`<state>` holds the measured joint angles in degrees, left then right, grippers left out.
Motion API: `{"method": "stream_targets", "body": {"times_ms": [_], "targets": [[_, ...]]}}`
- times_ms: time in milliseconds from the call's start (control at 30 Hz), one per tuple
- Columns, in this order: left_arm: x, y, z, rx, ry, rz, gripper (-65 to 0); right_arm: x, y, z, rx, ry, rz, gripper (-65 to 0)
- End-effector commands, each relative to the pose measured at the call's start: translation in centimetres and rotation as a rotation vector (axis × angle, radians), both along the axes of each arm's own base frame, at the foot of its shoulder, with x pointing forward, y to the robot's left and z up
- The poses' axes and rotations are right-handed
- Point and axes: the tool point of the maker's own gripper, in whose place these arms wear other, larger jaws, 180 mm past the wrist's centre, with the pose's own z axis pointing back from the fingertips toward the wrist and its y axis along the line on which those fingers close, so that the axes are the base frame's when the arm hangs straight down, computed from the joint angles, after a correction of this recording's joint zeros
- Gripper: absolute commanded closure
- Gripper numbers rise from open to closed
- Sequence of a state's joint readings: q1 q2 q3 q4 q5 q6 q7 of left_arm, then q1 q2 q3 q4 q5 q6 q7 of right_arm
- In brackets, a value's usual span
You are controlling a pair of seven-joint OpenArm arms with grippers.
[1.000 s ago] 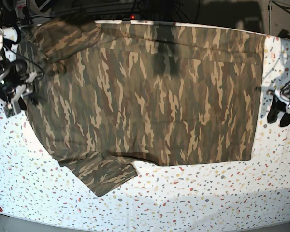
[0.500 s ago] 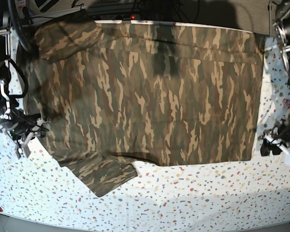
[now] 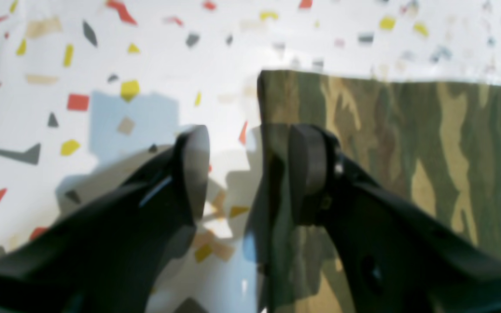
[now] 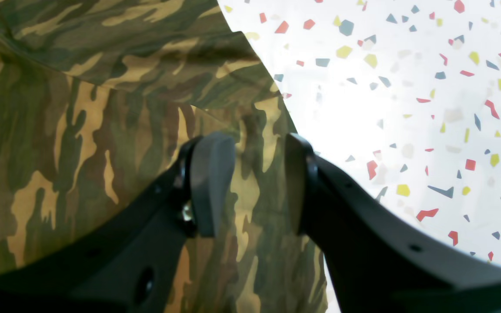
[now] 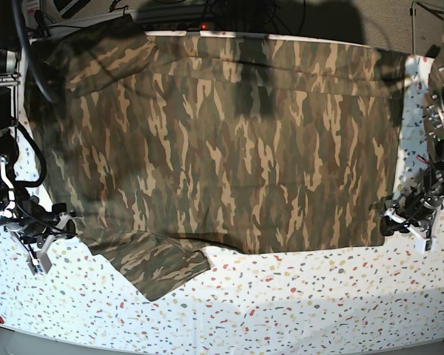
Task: Fold the T-shirt properly
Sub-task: 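Release the collar and move both grippers to the shirt's hem corners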
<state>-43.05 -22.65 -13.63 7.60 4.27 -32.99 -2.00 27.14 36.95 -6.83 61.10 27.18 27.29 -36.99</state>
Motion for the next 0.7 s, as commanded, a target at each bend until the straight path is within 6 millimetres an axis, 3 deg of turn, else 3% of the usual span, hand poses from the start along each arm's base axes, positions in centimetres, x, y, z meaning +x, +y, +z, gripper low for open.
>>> {"method": "stream_targets", "body": {"times_ms": [0,133,233,533,667], "targets": [[1.9,0.6,2.6,-0.001,-0.079,0.016,-28.3,1.1,-0.7,2.4,-0.008,-0.061,-0.004,-24.0],[2.2,-0.3,2.7,-0.012,-0.093,0.008,-27.9,1.1,-0.6,2.2,-0.008,-0.055,-0.005,-24.0],[2.0,-1.2,1.6,0.029,-0.063,-0.013,-27.9,0.9,-0.7,2.1,-0.01,-0.043,-0.006,-24.0],[1.8,-1.2,0.7,0.062,-0.059,0.023,-27.9,0.5,-0.8,1.6,-0.016,-0.01,-0.011,-24.0],[1.4,-1.6,0.0,0.059,-0.028,0.014,-19.7,0.5,-0.8,1.6,-0.016,-0.01,-0.011,-24.0]]}}
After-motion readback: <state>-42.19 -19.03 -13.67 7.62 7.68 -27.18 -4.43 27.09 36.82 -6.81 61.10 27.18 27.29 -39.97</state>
